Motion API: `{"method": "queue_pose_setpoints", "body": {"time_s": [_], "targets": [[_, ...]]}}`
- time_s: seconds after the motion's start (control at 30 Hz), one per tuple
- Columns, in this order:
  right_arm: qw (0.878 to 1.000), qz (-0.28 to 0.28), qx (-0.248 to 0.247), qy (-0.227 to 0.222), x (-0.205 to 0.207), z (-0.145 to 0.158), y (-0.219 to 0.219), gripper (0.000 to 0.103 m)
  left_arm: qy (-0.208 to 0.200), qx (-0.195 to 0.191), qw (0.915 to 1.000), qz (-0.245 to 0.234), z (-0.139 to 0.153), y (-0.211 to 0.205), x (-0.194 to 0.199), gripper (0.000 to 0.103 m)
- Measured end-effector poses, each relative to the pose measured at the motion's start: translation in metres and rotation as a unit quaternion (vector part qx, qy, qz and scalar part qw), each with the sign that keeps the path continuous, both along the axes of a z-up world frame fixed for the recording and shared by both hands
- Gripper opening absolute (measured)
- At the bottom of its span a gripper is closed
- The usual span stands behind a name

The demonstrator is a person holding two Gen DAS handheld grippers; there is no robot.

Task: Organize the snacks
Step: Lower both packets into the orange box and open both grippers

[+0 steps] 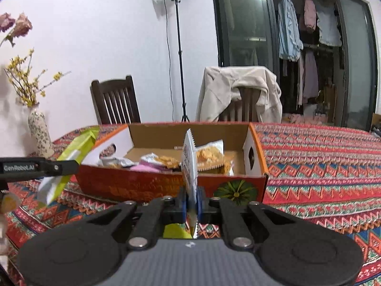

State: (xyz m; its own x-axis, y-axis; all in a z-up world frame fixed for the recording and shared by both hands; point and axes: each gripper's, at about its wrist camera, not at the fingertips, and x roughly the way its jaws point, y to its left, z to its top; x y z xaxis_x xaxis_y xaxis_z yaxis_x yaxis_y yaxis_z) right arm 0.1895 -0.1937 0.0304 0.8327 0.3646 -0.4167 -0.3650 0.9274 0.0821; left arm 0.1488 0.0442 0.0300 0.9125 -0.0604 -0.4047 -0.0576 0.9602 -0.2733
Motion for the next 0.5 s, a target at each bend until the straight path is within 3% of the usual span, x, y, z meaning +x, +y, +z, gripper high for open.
{"method": "queue_pose_setpoints", "body": {"time_s": [0.5], "targets": [[0.999,-0.007,0.022,-0.028,0.007,0.034,-0.004,0.008,-0.008,0.026,0.9996,0.0,0.045,-0.022,0.006,0.038]]}}
